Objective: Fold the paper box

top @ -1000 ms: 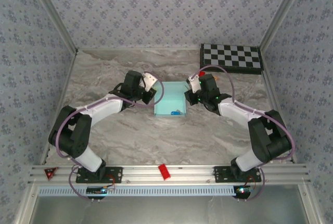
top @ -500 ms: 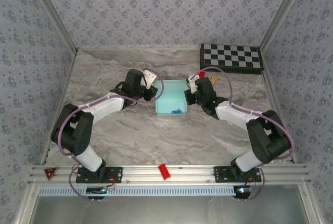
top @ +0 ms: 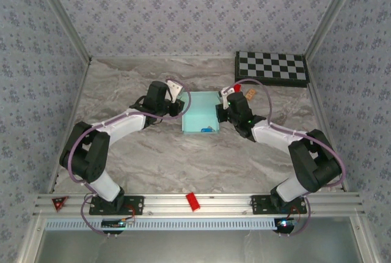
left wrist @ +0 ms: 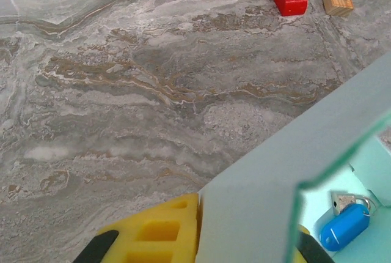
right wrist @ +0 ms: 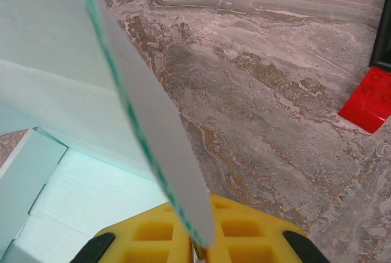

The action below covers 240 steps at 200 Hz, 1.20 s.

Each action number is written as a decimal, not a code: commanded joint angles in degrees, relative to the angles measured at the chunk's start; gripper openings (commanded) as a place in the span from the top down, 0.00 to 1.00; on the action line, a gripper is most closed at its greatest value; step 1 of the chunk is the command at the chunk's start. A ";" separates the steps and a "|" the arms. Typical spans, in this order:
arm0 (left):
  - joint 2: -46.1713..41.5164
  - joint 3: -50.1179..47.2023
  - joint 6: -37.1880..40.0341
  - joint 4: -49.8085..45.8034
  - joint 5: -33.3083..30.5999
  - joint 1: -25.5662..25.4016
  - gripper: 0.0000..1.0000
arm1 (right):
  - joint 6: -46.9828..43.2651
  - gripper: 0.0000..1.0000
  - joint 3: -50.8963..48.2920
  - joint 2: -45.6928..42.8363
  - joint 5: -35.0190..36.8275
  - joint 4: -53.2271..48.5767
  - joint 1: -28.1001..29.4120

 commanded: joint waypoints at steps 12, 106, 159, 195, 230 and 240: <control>1.18 2.33 -4.81 1.02 -2.66 0.39 0.92 | 4.58 0.89 -1.04 -0.47 5.82 3.32 0.65; 2.35 2.48 -8.19 4.72 -7.70 0.03 0.92 | 8.26 0.90 -0.83 3.62 11.30 10.23 2.48; 3.34 2.27 -9.21 7.45 -9.55 -0.05 0.90 | 7.67 0.91 1.73 7.36 11.54 12.25 2.29; 4.18 2.09 -9.93 10.17 -10.37 -0.10 0.88 | 7.88 0.92 2.22 9.17 12.86 14.68 2.33; 5.81 2.31 -11.78 12.84 -11.32 -0.12 0.88 | 9.01 0.92 2.73 11.45 13.85 17.82 2.39; 6.20 2.43 -12.35 13.39 -11.62 -0.11 0.88 | 9.31 0.92 2.82 12.00 14.27 18.51 2.47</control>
